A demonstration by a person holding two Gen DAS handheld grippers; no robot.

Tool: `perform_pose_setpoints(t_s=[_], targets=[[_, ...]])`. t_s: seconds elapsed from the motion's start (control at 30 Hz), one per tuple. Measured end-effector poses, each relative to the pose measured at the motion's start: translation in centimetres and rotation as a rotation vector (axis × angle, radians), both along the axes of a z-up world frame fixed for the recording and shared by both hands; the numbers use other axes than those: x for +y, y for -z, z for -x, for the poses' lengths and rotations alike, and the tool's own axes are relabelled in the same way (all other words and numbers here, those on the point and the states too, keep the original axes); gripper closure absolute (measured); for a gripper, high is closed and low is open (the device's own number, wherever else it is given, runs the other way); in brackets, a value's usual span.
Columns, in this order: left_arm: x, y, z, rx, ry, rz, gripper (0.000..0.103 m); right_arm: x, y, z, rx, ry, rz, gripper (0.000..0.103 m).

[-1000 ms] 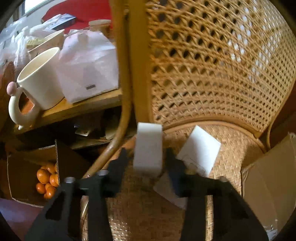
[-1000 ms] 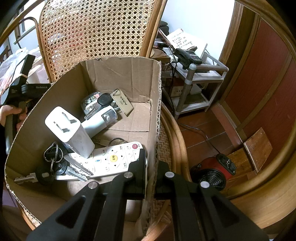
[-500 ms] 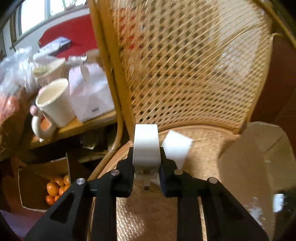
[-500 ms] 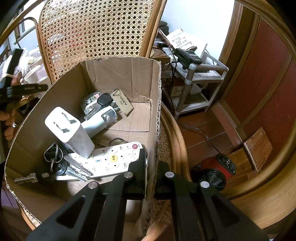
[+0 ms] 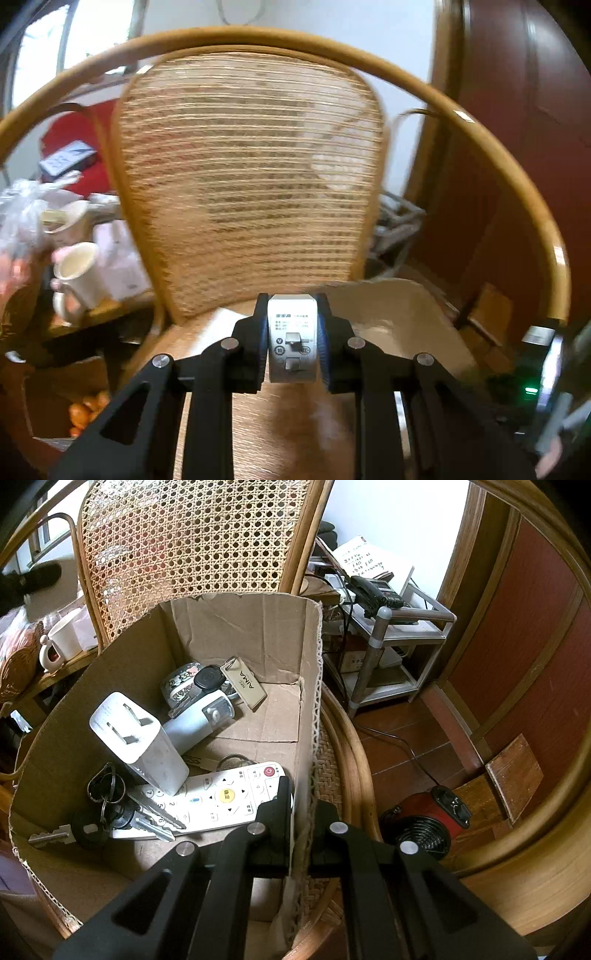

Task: Organize rigid objects
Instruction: 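Lift the white adapter and carry it over the box with the left gripper, then open the left gripper to release the adapter into the box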

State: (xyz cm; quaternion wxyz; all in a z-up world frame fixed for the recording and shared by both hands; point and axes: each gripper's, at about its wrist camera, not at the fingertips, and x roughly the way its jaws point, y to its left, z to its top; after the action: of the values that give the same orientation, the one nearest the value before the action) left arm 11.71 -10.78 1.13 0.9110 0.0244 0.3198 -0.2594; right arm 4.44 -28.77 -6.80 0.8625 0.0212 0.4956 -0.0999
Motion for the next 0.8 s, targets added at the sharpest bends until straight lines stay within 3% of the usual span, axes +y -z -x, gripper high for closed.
perform_pose_setpoints(t_s=[0.37, 0.67, 0.8], targets=[[-5.5, 2.1, 3.4, 0.071, 0.170, -0.059, 0.082, 0.0, 0.0, 0.0, 0.000, 0.000, 0.000, 0.095], [-6.1, 3.2, 3.4, 0.067, 0.174, -0.100, 0.080, 0.1, 0.0, 0.0, 0.001, -0.002, 0.001, 0.095], [-5.8, 3.2, 2.9, 0.076, 0.159, -0.101, 0.073, 0.1, 0.0, 0.0, 0.001, -0.002, 0.001, 0.095]])
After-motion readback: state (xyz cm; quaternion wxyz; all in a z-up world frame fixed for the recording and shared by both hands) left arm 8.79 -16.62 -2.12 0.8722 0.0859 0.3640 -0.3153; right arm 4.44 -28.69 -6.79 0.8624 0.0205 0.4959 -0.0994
